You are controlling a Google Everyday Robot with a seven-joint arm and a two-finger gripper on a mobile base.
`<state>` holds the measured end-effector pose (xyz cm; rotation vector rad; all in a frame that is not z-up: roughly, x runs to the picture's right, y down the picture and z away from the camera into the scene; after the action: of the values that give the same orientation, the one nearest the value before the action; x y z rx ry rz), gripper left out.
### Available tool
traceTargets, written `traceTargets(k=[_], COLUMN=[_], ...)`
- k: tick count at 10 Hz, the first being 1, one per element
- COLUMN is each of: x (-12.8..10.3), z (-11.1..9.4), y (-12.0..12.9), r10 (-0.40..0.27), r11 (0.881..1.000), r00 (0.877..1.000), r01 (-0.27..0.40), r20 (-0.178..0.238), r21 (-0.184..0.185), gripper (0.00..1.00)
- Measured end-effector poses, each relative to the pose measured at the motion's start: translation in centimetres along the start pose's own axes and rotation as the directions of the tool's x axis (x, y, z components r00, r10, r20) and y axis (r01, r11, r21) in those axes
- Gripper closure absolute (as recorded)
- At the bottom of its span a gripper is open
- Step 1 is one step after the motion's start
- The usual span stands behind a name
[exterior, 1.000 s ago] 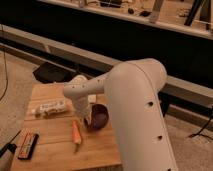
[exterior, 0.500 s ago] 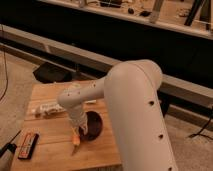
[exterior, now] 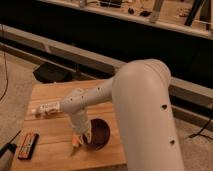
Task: Drag the ceramic bowl in a circle
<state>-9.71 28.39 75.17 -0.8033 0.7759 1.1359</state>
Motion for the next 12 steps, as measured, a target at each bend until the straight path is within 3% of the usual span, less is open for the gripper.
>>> traceTargets(k=[3, 6, 12], x=[2.8, 3.8, 2.4], z=[0.4, 0.4, -0.8], y=[-2.5, -4.9, -9.6], r10=[0.037, 0.081, 0.186], r11=[0.999, 0.996, 0.98], r00=[0.998, 0.995, 0.982], r01=[-0.035, -0.077, -0.183], r20=[-0.047, -0.066, -0.029], r21=[0.029, 0.053, 0.079], gripper=[0.82, 0.82, 0.82])
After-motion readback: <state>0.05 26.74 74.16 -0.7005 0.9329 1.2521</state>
